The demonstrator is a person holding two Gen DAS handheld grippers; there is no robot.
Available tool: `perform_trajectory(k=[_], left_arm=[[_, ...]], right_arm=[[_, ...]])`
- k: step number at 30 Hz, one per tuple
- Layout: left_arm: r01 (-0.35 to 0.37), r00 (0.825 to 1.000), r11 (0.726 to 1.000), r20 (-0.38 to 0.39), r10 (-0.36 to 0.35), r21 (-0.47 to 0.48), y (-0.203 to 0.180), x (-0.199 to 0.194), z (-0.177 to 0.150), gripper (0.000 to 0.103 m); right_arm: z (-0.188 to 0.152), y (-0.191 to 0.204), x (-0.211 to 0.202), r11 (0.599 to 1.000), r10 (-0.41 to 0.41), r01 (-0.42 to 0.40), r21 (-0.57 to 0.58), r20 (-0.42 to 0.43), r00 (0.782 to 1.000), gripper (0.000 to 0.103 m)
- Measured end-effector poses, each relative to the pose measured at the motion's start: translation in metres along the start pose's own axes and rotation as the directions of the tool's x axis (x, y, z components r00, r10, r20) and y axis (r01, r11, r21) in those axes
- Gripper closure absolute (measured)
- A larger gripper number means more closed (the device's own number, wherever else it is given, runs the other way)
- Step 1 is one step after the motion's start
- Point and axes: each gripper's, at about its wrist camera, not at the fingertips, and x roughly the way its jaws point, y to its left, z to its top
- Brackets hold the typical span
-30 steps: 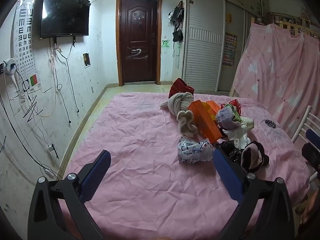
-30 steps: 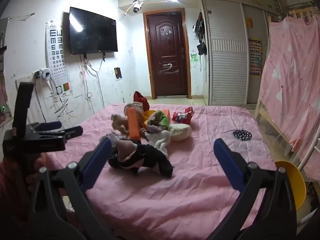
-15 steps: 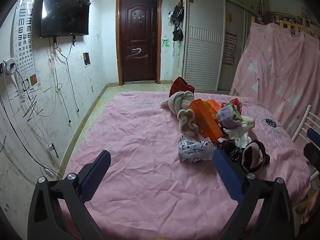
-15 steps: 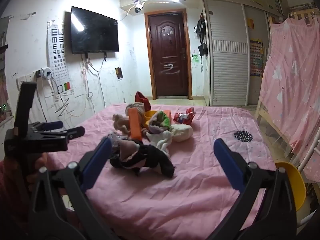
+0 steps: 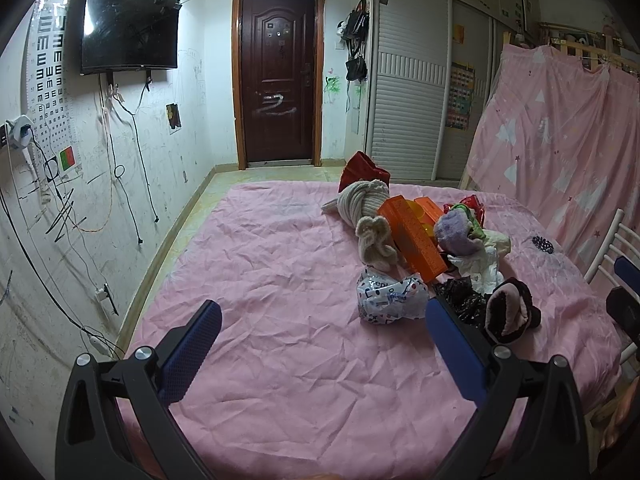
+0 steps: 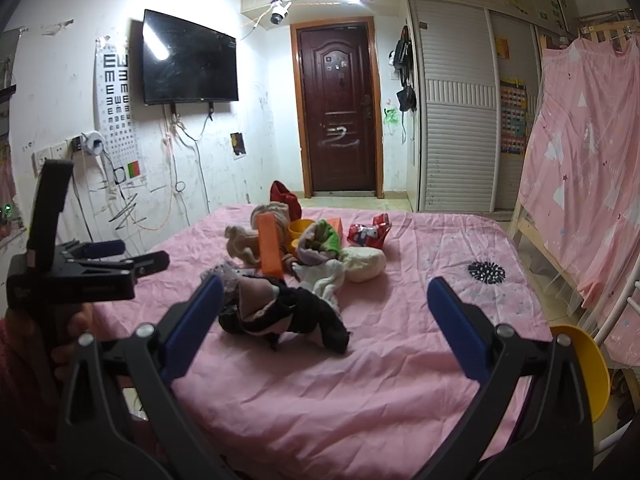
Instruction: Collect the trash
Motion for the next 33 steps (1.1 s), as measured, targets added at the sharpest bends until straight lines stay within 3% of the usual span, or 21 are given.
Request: perform_trajectory(k=[33], left_arm=[[-0.002, 1.000, 1.000, -0.001, 0.002, 0.000, -0.0008, -0.0005, -0.0002, 0.009]], right_arm=[[-0.0025, 0.0012, 0.0030, 1.000, 0.004, -0.004, -0.009, 0.000, 1.000, 0.005]])
